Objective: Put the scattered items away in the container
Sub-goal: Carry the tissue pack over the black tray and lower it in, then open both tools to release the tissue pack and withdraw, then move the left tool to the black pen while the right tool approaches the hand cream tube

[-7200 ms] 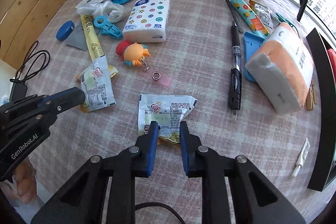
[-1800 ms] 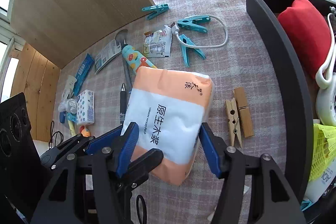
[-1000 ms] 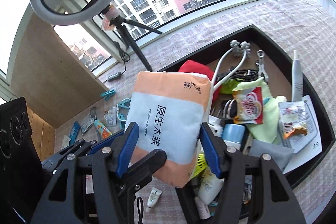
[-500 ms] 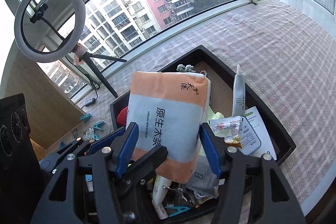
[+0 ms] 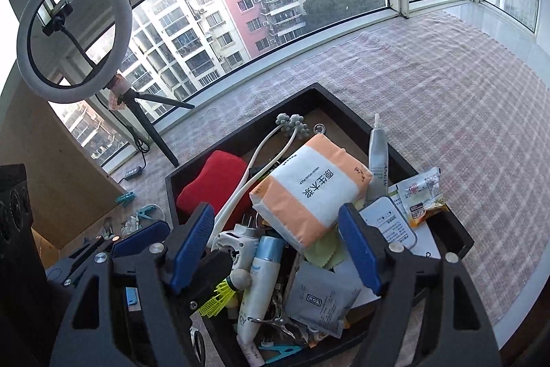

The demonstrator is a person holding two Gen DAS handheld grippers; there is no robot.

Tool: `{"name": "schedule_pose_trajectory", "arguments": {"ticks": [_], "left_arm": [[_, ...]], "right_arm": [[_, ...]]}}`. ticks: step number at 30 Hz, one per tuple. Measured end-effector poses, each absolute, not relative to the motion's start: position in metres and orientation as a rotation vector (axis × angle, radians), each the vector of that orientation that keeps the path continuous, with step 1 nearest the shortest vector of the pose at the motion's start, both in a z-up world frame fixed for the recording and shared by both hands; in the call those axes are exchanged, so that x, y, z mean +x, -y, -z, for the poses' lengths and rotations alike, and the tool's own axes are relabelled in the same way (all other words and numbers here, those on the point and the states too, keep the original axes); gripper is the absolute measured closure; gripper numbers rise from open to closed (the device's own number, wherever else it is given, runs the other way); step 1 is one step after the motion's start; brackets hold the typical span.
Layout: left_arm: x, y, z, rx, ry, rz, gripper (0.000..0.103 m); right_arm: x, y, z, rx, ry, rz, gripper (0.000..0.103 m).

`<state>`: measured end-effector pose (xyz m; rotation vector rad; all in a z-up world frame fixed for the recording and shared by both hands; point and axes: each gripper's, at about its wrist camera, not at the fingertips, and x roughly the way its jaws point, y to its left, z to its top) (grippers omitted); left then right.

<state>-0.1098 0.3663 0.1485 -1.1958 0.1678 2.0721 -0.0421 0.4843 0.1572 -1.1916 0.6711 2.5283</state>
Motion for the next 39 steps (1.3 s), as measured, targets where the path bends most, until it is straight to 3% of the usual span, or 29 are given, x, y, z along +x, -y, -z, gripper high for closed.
{"name": "schedule_pose_trajectory", "arguments": {"ticks": [10, 25, 27, 31, 39], "left_arm": [[-0.121, -0.273, -0.14, -1.261, -0.133, -2.216, 0.031], [-0.129, -0.073, -0.065, -1.589, 0.062, -2.441, 0.033], [-0.127, -0.056, -0.058, -1.615, 0.086, -2.453, 0.034], [-0.125, -0.035, -0.044, -1.659, 0.137, -2.45, 0.04], [-0.124, -0.038, -0.029, -1.682, 0.135, -2.413, 0.046]], "right_arm": [[-0.059, -0.44, -0.151, -1.281, -0.6, -2.617, 0.029], [-0.093, -0.313, -0.107, -1.626, -0.309, -2.76, 0.03], [-0.097, -0.301, -0.102, -1.663, -0.292, -2.761, 0.031], [-0.108, -0.279, -0.089, -1.762, -0.281, -2.761, 0.049], [-0.129, -0.234, -0.074, -1.868, -0.208, -2.77, 0.052]]}}
